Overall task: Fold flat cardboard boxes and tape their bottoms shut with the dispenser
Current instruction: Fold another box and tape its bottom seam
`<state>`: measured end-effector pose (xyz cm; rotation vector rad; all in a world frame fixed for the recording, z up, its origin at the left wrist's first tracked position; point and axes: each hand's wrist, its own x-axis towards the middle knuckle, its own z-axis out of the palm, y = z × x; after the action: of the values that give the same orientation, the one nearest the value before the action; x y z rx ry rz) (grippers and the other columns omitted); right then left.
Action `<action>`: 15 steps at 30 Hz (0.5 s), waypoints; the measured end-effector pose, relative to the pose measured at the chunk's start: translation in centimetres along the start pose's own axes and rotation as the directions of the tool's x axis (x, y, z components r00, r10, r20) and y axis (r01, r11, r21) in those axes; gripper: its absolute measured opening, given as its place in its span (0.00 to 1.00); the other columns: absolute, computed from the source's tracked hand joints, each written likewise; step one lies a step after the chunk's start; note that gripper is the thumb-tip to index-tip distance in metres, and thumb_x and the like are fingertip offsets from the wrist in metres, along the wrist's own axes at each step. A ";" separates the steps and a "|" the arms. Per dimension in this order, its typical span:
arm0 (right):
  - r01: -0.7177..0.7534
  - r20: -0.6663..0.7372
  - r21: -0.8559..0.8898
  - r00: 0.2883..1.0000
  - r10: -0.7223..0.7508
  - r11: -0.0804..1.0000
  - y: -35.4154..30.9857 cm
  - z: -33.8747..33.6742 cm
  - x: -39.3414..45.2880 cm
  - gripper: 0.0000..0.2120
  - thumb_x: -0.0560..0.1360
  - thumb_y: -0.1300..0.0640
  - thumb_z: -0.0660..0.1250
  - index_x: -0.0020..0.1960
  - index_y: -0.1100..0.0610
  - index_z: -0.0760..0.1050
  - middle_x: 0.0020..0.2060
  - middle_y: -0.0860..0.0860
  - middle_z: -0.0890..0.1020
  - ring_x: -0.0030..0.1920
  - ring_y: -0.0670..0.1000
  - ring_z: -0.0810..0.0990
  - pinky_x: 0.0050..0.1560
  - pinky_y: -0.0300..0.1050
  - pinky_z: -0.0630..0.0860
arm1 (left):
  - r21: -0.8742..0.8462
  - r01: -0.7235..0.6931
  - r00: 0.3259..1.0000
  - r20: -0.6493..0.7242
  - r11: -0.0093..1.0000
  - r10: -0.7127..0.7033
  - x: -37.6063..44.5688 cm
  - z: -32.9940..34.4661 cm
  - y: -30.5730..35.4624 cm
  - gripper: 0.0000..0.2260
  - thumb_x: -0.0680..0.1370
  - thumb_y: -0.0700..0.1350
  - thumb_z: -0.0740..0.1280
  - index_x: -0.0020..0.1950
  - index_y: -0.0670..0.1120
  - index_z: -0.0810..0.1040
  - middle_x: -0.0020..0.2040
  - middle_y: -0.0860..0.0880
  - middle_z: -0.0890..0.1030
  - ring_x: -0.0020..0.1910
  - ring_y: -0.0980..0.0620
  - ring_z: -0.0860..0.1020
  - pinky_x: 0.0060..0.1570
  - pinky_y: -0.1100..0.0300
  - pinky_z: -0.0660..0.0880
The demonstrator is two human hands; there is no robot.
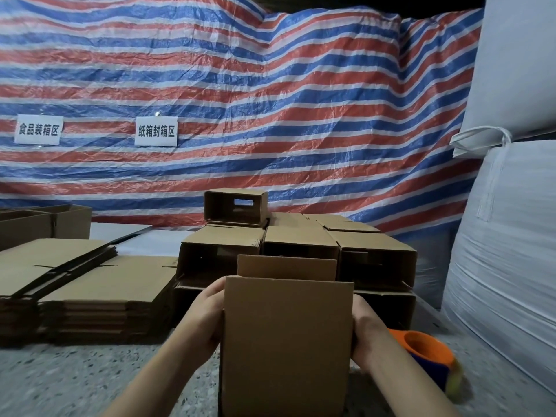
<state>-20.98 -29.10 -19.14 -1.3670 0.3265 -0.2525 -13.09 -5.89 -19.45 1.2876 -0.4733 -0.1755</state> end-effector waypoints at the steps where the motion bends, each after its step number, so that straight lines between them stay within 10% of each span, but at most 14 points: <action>1: 0.005 0.002 -0.022 1.000 -0.005 1.000 -0.1 -0.1 -0.1 0.23 0.84 0.52 0.56 0.35 0.57 0.78 0.26 0.53 0.80 0.25 0.50 0.80 0.25 0.39 0.75 | 0.006 -0.011 1.000 0.000 1.000 0.011 0.0 -0.1 0.0 0.10 0.70 0.49 0.71 0.48 0.50 0.86 0.44 0.40 0.85 0.37 0.45 0.83 0.32 0.55 0.79; 8: -0.003 0.001 -0.019 1.000 0.003 1.000 -0.1 0.1 0.2 0.21 0.85 0.51 0.54 0.39 0.57 0.75 0.27 0.52 0.80 0.25 0.49 0.80 0.25 0.40 0.75 | 0.233 -0.053 0.995 -0.069 0.971 0.071 0.3 -0.3 -0.4 0.23 0.73 0.67 0.59 0.46 0.52 0.86 0.45 0.43 0.85 0.44 0.46 0.84 0.47 0.50 0.77; 15: -0.005 0.004 -0.008 1.000 0.005 1.000 0.0 0.2 0.4 0.21 0.85 0.50 0.55 0.39 0.57 0.77 0.28 0.53 0.81 0.27 0.50 0.81 0.26 0.41 0.76 | 0.248 -0.037 0.981 0.195 0.968 -0.013 0.6 -2.6 -0.3 0.34 0.72 0.73 0.50 0.64 0.54 0.80 0.63 0.48 0.81 0.65 0.46 0.77 0.68 0.40 0.68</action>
<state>-20.55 -29.06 -19.12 -1.3744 0.3276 -0.2449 -11.36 -3.94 -20.10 1.5230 -0.6883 -0.2391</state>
